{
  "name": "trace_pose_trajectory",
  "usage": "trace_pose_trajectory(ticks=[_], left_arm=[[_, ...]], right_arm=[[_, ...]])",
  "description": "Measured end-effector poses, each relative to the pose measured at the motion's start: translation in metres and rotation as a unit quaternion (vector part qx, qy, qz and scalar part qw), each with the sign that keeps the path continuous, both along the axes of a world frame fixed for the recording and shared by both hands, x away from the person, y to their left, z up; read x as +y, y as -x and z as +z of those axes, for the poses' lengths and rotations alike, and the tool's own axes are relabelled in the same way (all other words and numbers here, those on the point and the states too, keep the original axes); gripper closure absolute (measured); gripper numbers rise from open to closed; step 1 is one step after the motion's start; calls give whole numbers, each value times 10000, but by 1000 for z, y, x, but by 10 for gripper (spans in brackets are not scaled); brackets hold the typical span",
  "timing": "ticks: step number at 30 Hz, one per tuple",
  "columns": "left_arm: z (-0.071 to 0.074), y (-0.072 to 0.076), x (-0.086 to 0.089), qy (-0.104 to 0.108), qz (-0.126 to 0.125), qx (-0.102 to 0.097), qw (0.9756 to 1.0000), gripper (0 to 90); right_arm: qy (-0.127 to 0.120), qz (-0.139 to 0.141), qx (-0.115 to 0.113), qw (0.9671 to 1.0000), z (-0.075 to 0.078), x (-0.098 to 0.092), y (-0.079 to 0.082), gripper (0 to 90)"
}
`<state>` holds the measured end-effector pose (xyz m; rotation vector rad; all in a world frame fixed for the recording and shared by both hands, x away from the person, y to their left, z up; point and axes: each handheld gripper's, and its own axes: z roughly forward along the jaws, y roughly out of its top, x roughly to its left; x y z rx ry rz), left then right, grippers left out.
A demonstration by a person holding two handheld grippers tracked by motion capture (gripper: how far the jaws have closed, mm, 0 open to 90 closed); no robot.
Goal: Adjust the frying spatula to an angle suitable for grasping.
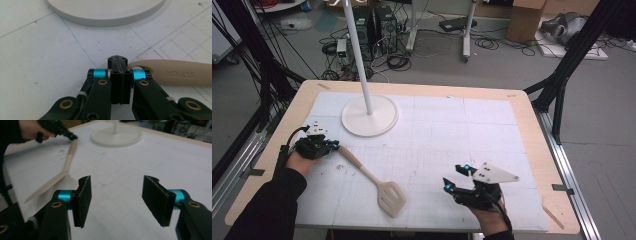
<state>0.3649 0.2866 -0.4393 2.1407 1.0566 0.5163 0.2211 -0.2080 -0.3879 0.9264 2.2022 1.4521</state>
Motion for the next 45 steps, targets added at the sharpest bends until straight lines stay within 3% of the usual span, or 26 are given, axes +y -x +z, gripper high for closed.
trace_pose_trajectory(ticks=[6,10,14,20,24,29,34,38,45], left_arm=[[1,2,-1,-15,38,32,10000,896],[1,2,-1,-15,45,53,10000,896],[1,2,-2,-45,49,70,10000,895],[2,3,-2,-37,67,86,9999,896],[1,4,-2,6,102,103,9999,896],[1,5,-4,4,67,94,9999,896],[3,8,-5,8,-9,135,9999,896],[4,12,-8,-68,-84,114,9999,896],[5,14,-10,-90,-118,157,9998,896]], right_arm=[[-27,787,81,9969,-3,41,1,625],[131,1484,184,9887,-10,72,5,722],[154,1799,297,9831,-17,87,7,764],[102,1867,413,9815,-25,94,4,833],[333,1983,423,9787,-31,99,3,873],[434,1698,455,9835,-33,94,-3,892],[578,1481,496,9860,-36,91,-11,892],[757,1327,587,9865,-41,91,-19,892],[796,1229,634,9872,-44,90,-26,892]])
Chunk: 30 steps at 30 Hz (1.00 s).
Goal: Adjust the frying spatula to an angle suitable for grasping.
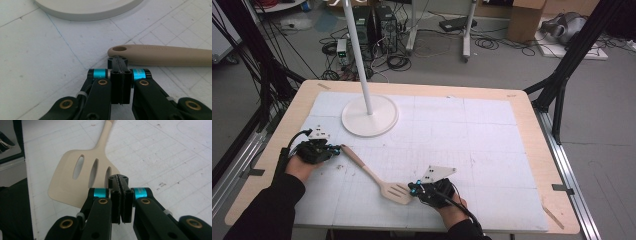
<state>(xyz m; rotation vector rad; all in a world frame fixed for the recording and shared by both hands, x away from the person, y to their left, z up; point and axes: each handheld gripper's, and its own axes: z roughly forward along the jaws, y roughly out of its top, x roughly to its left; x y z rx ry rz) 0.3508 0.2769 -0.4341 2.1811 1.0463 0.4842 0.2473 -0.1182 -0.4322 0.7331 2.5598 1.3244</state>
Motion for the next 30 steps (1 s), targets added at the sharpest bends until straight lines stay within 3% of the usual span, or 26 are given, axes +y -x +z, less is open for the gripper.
trace_pose_trajectory(ticks=[4,7,10,14,20,30], left_arm=[[0,0,0,0,0,8,10000,895],[0,-1,1,38,32,14,10000,881],[1,-2,2,66,47,-3,10000,867],[2,-2,3,157,188,-140,9996,868],[6,-6,11,414,506,-330,9973,871],[5,-1,4,173,263,-231,9992,872]], right_arm=[[11,-5,8,10000,0,-1,0,890],[-294,29,32,9996,8,-1,3,875],[-479,241,9,9986,17,5,10,868],[-379,569,49,9976,17,18,17,870],[-59,645,165,9978,8,23,16,876],[-10,553,188,9983,5,20,14,872]])
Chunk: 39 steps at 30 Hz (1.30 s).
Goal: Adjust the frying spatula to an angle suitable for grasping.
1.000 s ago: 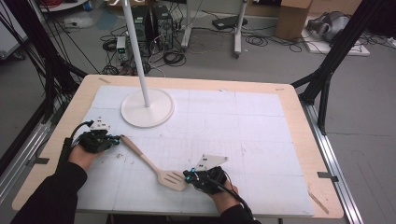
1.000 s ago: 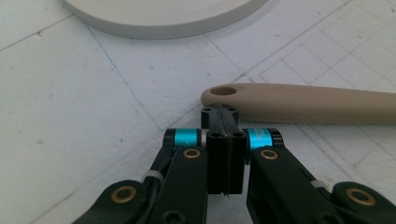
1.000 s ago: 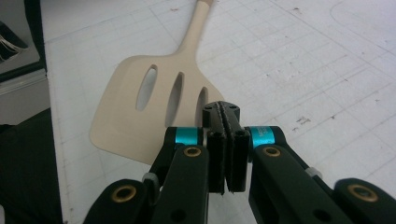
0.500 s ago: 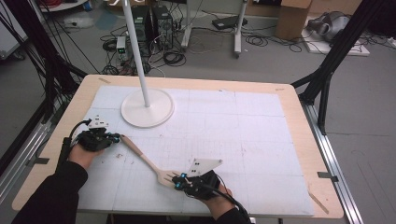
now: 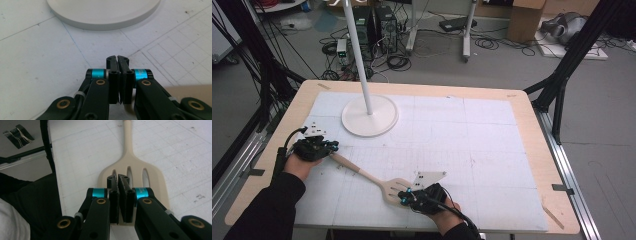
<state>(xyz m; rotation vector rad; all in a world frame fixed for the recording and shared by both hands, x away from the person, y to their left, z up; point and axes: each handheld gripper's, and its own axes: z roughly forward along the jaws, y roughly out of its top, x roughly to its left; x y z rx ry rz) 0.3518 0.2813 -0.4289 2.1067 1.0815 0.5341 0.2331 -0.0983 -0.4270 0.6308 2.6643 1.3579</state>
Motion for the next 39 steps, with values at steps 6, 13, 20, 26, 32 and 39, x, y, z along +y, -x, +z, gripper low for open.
trace_pose_trajectory(ticks=[6,13,20,26,32,39], left_arm=[[10,9,10,25,243,-28,9997,874],[8,36,32,385,388,-54,9985,887],[1,65,49,536,551,99,9970,888],[-4,82,58,571,489,169,9970,888],[-6,86,53,548,322,299,9975,888],[-7,100,54,509,248,499,9971,892]], right_arm=[[-47,-31,-4,10000,1,-1,1,868],[-1,-84,-38,10000,0,-2,-1,868],[17,-180,-45,9998,0,-4,-5,868],[19,-226,-69,9997,0,-5,-7,868],[-13,-302,-100,9995,1,-7,-10,864],[-31,-326,-84,9994,1,-8,-11,857]])
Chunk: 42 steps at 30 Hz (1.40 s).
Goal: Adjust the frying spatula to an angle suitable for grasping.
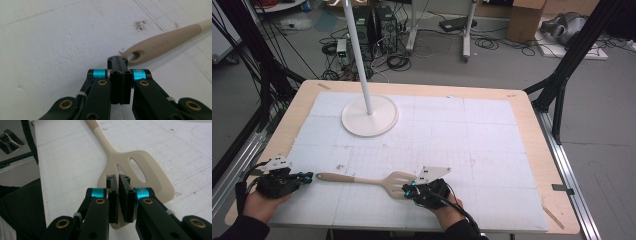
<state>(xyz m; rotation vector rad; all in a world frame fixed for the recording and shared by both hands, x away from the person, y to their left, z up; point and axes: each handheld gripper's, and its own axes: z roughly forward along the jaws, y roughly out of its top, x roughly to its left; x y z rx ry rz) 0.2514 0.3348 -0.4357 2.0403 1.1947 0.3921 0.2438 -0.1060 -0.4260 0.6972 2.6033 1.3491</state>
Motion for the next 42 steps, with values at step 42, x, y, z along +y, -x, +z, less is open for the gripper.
trace_pose_trajectory(ticks=[42], left_arm=[[8,-26,-102,81,-233,-99,9996,896]], right_arm=[[397,-933,15,9948,8,-83,0,856]])
